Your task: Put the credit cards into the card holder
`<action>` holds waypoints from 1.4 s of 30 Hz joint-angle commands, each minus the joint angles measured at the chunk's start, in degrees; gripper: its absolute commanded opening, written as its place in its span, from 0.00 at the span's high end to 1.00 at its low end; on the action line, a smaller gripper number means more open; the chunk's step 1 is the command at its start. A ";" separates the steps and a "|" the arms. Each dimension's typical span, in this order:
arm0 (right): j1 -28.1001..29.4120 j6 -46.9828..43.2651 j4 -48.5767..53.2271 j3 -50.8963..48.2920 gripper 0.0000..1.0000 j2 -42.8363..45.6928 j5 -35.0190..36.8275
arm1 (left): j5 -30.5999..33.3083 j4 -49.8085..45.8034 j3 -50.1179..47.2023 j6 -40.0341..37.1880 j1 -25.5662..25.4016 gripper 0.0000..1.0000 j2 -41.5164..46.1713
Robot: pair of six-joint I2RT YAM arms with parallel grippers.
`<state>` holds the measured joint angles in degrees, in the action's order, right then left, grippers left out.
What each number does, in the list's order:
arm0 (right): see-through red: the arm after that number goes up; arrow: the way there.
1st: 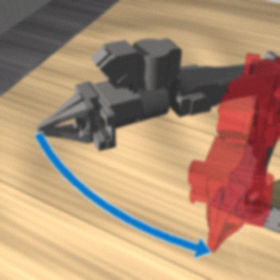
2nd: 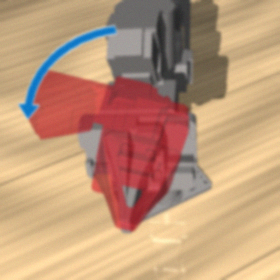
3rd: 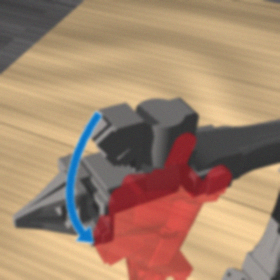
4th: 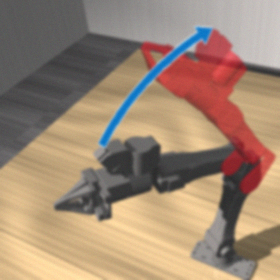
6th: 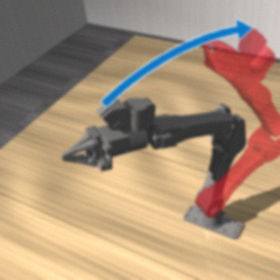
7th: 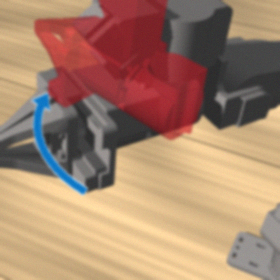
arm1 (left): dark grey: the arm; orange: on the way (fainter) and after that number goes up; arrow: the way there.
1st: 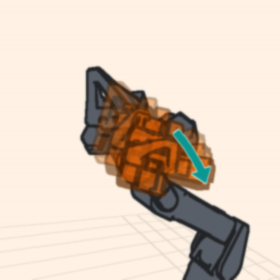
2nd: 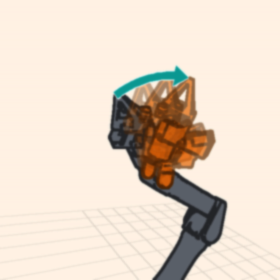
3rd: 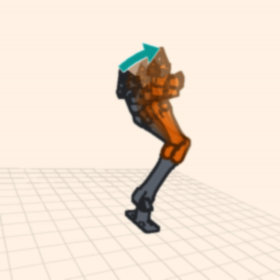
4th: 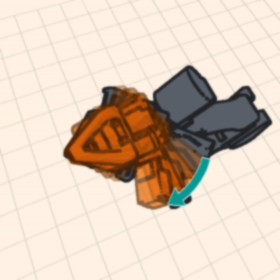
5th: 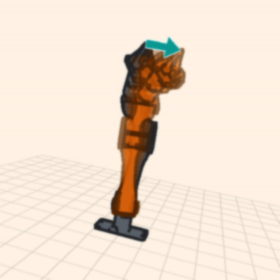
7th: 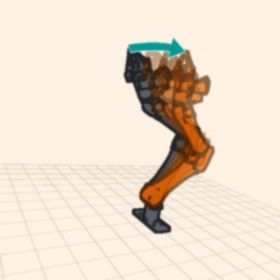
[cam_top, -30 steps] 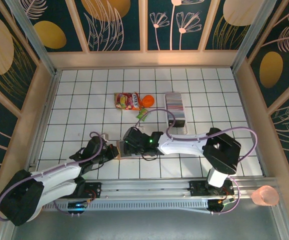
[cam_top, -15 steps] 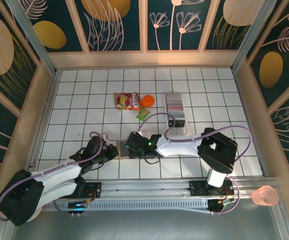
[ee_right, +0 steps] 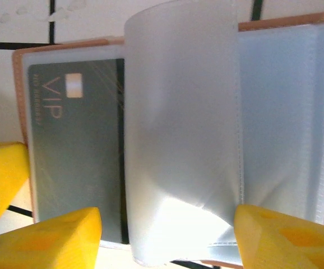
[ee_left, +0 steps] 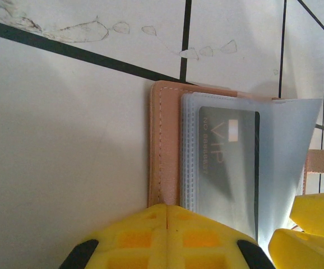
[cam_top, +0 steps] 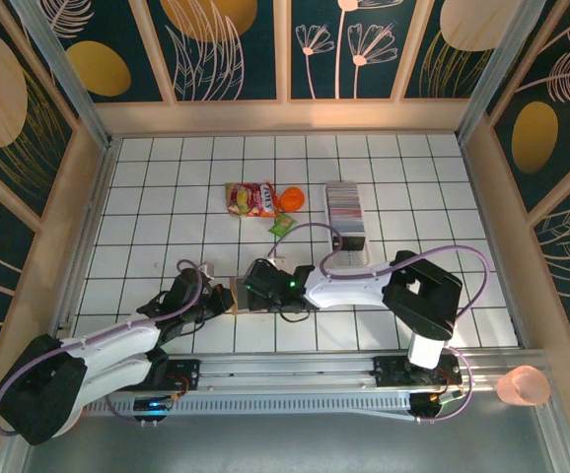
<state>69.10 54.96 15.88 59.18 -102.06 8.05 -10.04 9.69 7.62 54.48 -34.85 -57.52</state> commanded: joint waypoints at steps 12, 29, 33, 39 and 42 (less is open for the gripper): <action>0.62 1.48 -8.49 1.14 0.37 -2.15 -3.32 | 0.28 -0.33 -1.55 0.26 -0.27 1.00 0.74; 0.86 3.35 -28.76 -6.79 0.39 3.70 -6.82 | 2.36 -2.13 -1.20 0.70 -0.28 1.00 2.09; 0.87 3.12 -33.25 -8.91 0.39 5.19 -6.83 | 3.97 -2.89 -1.16 1.26 -0.28 1.00 3.17; 1.32 -0.30 -40.72 -11.65 0.39 11.56 -10.13 | 8.21 -5.21 -1.17 2.98 -0.18 1.00 7.71; 2.08 -4.35 -40.01 -11.35 0.38 15.27 -8.97 | 9.60 -5.39 -1.95 4.11 -0.22 1.00 10.83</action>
<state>70.04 55.00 -19.29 47.90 -91.15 -1.19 -3.29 5.78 6.85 56.84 -34.85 -48.90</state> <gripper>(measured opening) 0.616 0.039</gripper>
